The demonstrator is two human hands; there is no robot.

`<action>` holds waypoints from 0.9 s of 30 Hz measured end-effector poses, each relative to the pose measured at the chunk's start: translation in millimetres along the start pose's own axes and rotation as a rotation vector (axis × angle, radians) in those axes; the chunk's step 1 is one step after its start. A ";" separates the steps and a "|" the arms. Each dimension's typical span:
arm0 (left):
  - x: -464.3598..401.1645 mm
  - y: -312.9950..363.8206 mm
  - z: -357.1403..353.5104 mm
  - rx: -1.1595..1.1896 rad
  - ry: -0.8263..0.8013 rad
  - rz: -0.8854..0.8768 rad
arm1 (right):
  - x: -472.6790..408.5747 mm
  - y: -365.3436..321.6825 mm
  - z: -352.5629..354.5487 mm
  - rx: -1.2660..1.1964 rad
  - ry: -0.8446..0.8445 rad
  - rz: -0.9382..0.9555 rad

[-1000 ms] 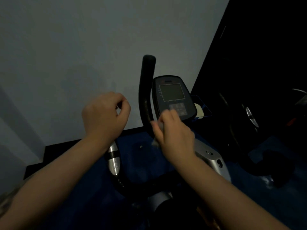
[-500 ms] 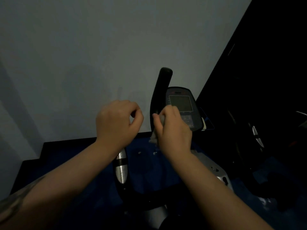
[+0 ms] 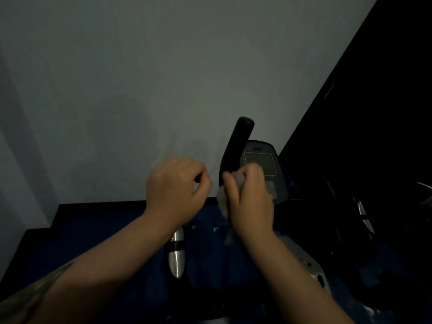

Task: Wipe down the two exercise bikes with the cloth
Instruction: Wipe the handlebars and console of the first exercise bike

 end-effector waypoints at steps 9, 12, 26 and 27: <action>-0.7 0.2 -0.3 0.015 -0.003 0.001 | -32.5 -11.0 11.3 -0.129 0.066 0.174; -0.3 0.2 0.1 0.021 -0.001 -0.001 | -38.9 -19.5 -4.7 -0.063 0.125 0.154; -1.5 -1.2 0.0 0.038 0.021 -0.021 | 0.2 -23.1 -15.0 0.126 -0.094 0.300; -1.4 -1.4 0.1 0.041 0.024 -0.023 | 8.8 -15.6 -12.0 0.077 -0.140 0.300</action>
Point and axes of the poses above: each hand's wrist, its own x-axis away from the middle knuckle, its own z-axis out of the back of the hand, y = z × x, the point moved 4 cm from there along -x, towards the middle knuckle, and after that the axes turned 9 degrees about y, right-handed, at the moved point
